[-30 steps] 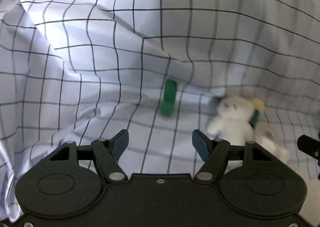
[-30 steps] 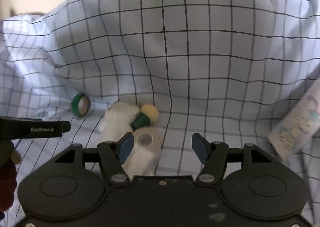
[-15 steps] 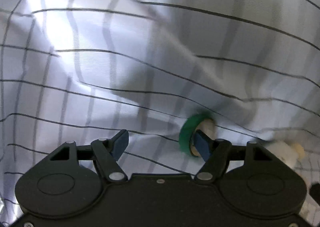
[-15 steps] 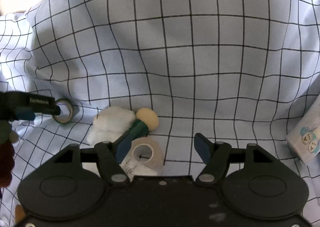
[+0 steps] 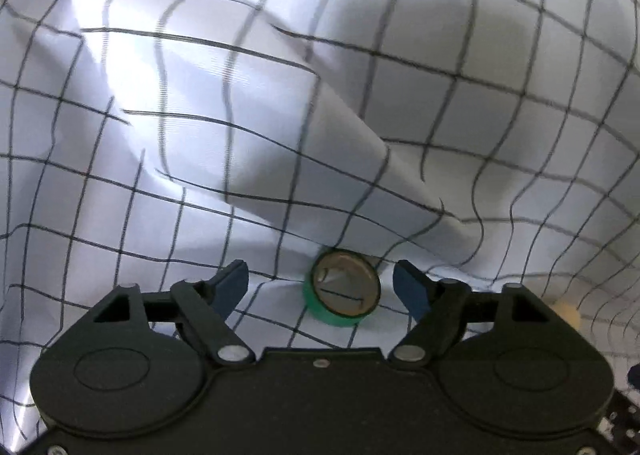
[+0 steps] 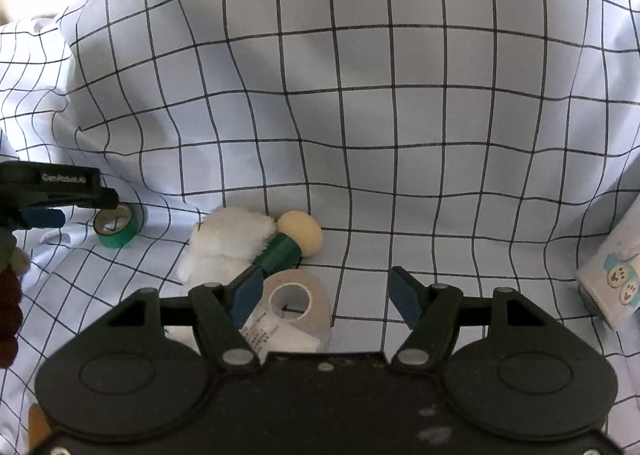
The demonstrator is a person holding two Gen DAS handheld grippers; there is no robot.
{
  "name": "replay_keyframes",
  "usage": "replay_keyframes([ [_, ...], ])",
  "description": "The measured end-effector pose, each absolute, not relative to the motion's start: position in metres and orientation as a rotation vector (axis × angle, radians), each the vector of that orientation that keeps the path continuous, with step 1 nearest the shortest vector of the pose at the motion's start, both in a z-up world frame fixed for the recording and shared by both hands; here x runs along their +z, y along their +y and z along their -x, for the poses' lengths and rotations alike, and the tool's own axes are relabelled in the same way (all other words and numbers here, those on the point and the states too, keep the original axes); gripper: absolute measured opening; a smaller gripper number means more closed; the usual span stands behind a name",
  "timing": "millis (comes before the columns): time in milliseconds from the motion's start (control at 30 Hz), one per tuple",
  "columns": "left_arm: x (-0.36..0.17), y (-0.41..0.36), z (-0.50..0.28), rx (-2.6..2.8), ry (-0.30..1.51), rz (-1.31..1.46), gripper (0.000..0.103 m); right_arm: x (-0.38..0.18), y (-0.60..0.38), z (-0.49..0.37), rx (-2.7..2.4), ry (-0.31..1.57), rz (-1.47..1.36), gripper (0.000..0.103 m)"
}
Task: Organize soft objects
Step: 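Close the left gripper on the green tape roll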
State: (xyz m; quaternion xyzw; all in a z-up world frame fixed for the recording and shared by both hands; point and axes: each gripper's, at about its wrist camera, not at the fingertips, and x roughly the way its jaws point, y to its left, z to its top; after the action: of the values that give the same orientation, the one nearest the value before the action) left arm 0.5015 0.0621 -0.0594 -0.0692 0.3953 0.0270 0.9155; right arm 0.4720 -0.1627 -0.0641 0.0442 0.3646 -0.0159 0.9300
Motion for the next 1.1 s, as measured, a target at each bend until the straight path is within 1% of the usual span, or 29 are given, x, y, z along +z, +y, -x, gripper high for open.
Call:
replay_keyframes([
  [233, -0.081, 0.027, -0.523, 0.037, 0.856, 0.015, 0.077, -0.066, -0.164, -0.472, -0.032, 0.754, -0.100, 0.069],
  [300, -0.086, 0.022, -0.530, 0.059, 0.860, -0.023, 0.075, -0.066, -0.163, -0.472, -0.032, 0.754, -0.098, 0.069],
  [333, -0.088, 0.020, -0.533, 0.065, 0.864, -0.043, 0.069, -0.066, -0.163, -0.472, -0.032, 0.754, -0.097, 0.069],
  [367, -0.090, 0.017, -0.536, 0.064, 0.865, -0.065, 0.060, -0.066, -0.163, -0.472, -0.031, 0.754, -0.096, 0.069],
  [400, -0.091, 0.015, -0.537, 0.051, 0.877, -0.078, 0.048, -0.066, -0.163, -0.472, -0.030, 0.754, -0.095, 0.069],
  [567, -0.085, 0.012, -0.526, -0.041, 0.898, -0.015, 0.047, -0.067, -0.164, -0.474, -0.028, 0.765, -0.098, 0.069],
  [800, -0.073, 0.004, -0.474, -0.173, 0.915, 0.012, 0.047, -0.065, -0.170, -0.483, -0.042, 0.801, -0.112, 0.069],
  [933, -0.079, -0.004, -0.451, -0.217, 0.930, -0.025, 0.047, -0.061, -0.171, -0.497, -0.072, 0.815, -0.077, 0.069],
  [1100, -0.097, -0.009, -0.445, -0.217, 0.935, -0.083, 0.047, -0.064, -0.166, -0.527, -0.034, 0.885, 0.010, 0.069],
])
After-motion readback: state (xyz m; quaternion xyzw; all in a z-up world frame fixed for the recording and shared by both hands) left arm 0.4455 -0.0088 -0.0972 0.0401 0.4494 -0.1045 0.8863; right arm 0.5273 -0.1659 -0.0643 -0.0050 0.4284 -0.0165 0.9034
